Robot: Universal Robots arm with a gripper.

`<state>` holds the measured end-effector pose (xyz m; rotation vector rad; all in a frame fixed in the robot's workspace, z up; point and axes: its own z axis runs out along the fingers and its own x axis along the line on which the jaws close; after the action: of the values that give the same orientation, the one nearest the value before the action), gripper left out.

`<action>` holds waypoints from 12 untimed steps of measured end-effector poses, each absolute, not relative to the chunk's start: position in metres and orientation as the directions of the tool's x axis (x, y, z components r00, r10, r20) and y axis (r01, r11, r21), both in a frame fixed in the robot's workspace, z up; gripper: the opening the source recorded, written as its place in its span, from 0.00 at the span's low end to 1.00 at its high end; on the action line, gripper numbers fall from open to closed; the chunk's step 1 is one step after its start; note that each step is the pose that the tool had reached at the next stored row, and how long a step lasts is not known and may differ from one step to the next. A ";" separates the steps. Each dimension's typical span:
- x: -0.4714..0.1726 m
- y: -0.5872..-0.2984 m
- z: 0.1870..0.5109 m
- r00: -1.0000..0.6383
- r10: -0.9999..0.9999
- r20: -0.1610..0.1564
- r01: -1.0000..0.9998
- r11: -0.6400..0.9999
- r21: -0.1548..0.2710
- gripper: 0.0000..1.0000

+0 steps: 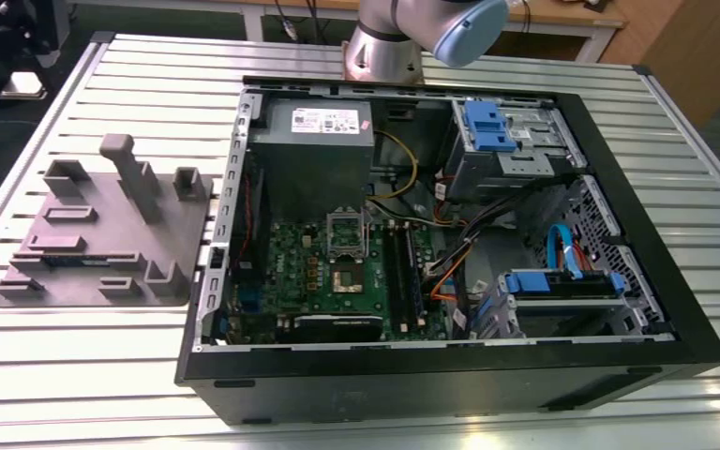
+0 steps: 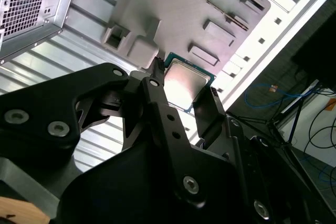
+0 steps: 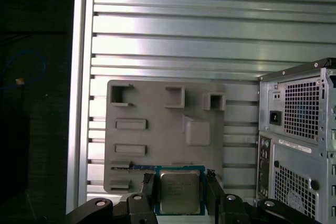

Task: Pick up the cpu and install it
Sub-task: 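Pick up the cpu and move it towards the insertion slot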

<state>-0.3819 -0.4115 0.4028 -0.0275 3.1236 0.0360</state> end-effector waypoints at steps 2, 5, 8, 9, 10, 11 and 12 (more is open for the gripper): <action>-0.381 -0.411 0.403 -1.000 -0.017 -0.018 -0.018 1.000 0.023 0.47; -0.380 -0.411 0.403 -1.000 -0.017 -0.018 -0.018 1.000 0.023 0.47; -0.379 -0.411 0.403 -1.000 -0.017 -0.018 -0.018 1.000 0.023 0.47; -0.378 -0.411 0.403 -1.000 -0.017 -0.018 -0.018 1.000 0.023 0.47; -0.378 -0.411 0.403 -1.000 -0.017 -0.018 -0.018 1.000 0.023 0.47; -0.377 -0.411 0.403 -1.000 -0.017 -0.018 -0.018 1.000 0.023 0.47; -0.376 -0.412 0.403 -1.000 -0.017 -0.018 -0.018 1.000 0.023 0.47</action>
<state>-0.3763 -0.4115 0.4028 -0.0276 3.1236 0.0360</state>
